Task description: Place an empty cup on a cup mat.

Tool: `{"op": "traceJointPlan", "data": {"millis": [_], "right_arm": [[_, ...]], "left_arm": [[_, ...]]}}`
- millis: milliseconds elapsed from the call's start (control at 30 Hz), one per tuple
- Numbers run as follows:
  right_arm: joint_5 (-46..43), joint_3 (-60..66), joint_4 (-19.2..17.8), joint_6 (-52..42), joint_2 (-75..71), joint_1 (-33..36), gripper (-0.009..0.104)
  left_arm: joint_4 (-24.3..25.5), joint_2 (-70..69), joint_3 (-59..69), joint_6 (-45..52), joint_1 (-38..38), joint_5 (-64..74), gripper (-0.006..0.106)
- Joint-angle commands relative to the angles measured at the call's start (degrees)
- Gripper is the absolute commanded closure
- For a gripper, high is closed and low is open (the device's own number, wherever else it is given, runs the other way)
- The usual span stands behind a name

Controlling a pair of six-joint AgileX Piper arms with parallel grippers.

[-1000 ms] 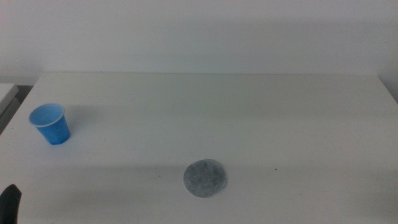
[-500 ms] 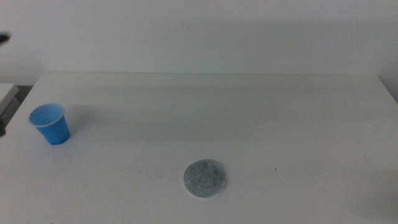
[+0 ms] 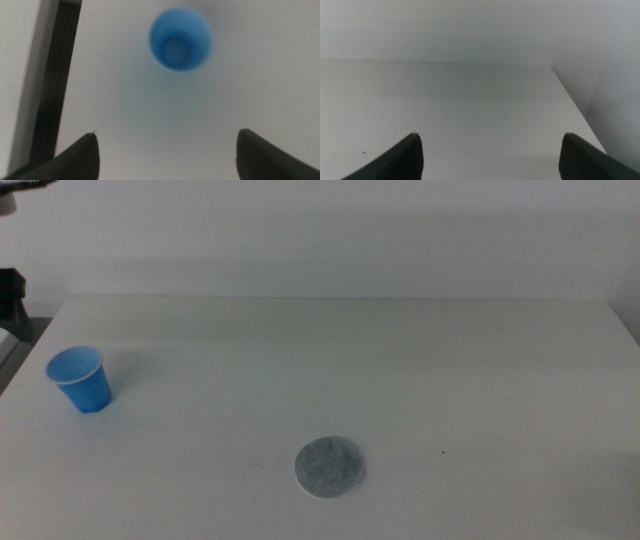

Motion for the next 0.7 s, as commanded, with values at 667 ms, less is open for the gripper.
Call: {"op": "traceJointPlan", "data": {"millis": [667], "right_arm": [[-0.4,0.2,-0.3,-0.2,-0.3,0.1,0.002]], "left_arm": [[-2.5,26.8,-8.5,7.6,1.9,-12.7,0.018]]}}
